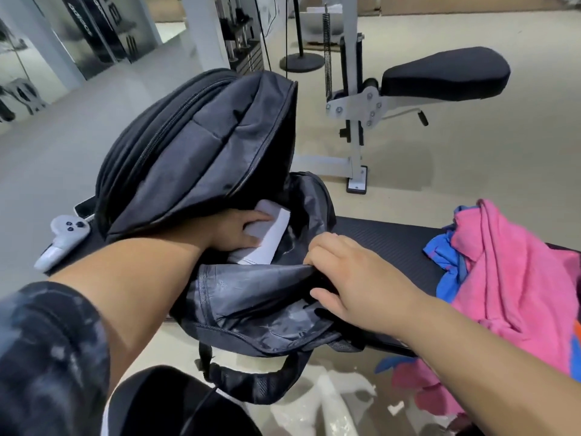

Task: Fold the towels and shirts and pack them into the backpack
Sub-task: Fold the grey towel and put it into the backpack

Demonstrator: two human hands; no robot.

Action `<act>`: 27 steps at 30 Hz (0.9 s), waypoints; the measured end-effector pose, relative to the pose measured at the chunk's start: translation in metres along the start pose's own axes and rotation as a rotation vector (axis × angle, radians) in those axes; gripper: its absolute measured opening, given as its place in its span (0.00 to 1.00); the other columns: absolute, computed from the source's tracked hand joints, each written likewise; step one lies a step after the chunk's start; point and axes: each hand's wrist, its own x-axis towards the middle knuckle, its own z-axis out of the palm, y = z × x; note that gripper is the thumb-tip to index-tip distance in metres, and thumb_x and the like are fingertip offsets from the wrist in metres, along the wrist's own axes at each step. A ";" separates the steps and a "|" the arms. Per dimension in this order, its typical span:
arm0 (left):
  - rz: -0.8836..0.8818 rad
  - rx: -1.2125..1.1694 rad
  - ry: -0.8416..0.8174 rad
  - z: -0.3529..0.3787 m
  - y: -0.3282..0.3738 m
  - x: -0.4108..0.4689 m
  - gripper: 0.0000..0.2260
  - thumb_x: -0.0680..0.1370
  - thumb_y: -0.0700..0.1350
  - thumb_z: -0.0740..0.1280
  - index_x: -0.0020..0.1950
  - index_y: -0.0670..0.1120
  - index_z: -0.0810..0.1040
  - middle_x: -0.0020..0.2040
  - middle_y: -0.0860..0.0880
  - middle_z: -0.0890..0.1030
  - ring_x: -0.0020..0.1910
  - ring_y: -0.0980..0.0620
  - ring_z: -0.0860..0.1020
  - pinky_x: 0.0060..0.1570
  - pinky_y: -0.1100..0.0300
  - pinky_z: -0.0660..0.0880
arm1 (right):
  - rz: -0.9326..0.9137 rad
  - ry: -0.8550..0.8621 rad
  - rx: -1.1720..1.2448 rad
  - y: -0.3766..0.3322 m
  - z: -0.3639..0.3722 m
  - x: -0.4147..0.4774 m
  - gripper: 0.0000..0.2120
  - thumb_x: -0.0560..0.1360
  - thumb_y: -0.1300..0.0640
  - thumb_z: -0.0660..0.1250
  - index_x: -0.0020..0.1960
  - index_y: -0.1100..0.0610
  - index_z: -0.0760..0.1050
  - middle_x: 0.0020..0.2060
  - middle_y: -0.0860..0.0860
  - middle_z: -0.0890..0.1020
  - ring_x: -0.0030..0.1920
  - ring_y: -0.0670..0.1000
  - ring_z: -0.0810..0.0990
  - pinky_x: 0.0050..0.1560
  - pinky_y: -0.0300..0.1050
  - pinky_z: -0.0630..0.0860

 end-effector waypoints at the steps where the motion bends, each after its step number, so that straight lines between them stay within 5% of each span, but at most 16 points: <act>1: 0.025 0.079 0.046 0.001 0.000 0.001 0.31 0.76 0.52 0.74 0.77 0.54 0.67 0.74 0.49 0.72 0.68 0.51 0.73 0.63 0.65 0.66 | 0.002 0.000 -0.005 0.000 0.000 0.000 0.16 0.75 0.48 0.70 0.58 0.52 0.70 0.56 0.46 0.70 0.52 0.51 0.70 0.52 0.48 0.76; 10: -0.077 0.617 -0.024 -0.006 0.017 0.008 0.30 0.80 0.57 0.65 0.80 0.59 0.58 0.73 0.43 0.73 0.68 0.41 0.74 0.60 0.56 0.71 | 0.026 0.044 -0.045 -0.006 0.002 0.003 0.18 0.74 0.49 0.70 0.60 0.52 0.71 0.57 0.47 0.71 0.53 0.52 0.73 0.50 0.44 0.74; 17: -0.151 0.410 -0.053 -0.024 0.043 -0.011 0.29 0.80 0.52 0.67 0.80 0.57 0.61 0.74 0.44 0.71 0.67 0.42 0.74 0.61 0.58 0.70 | 0.058 0.080 -0.041 -0.009 0.014 -0.001 0.28 0.74 0.45 0.69 0.71 0.50 0.66 0.72 0.47 0.65 0.65 0.54 0.70 0.64 0.52 0.73; 20: 0.018 0.043 0.259 -0.036 0.077 -0.036 0.22 0.81 0.44 0.66 0.76 0.47 0.69 0.63 0.44 0.79 0.56 0.48 0.79 0.53 0.64 0.69 | 0.096 0.119 -0.006 -0.009 0.018 0.002 0.34 0.76 0.42 0.67 0.78 0.46 0.59 0.78 0.47 0.57 0.72 0.55 0.63 0.70 0.56 0.68; 23: 0.105 -0.275 0.425 -0.038 0.124 -0.078 0.17 0.83 0.46 0.64 0.72 0.50 0.72 0.49 0.54 0.78 0.37 0.65 0.75 0.39 0.74 0.67 | 0.235 0.140 0.170 -0.003 0.028 0.004 0.45 0.75 0.34 0.66 0.81 0.41 0.43 0.81 0.44 0.41 0.81 0.54 0.45 0.78 0.58 0.54; 27: 0.184 0.117 0.402 -0.022 0.155 -0.116 0.27 0.77 0.62 0.63 0.75 0.63 0.64 0.59 0.53 0.76 0.54 0.56 0.77 0.54 0.56 0.76 | 0.446 0.095 0.325 0.009 0.042 0.013 0.61 0.64 0.25 0.69 0.79 0.40 0.31 0.80 0.45 0.35 0.80 0.52 0.36 0.79 0.60 0.47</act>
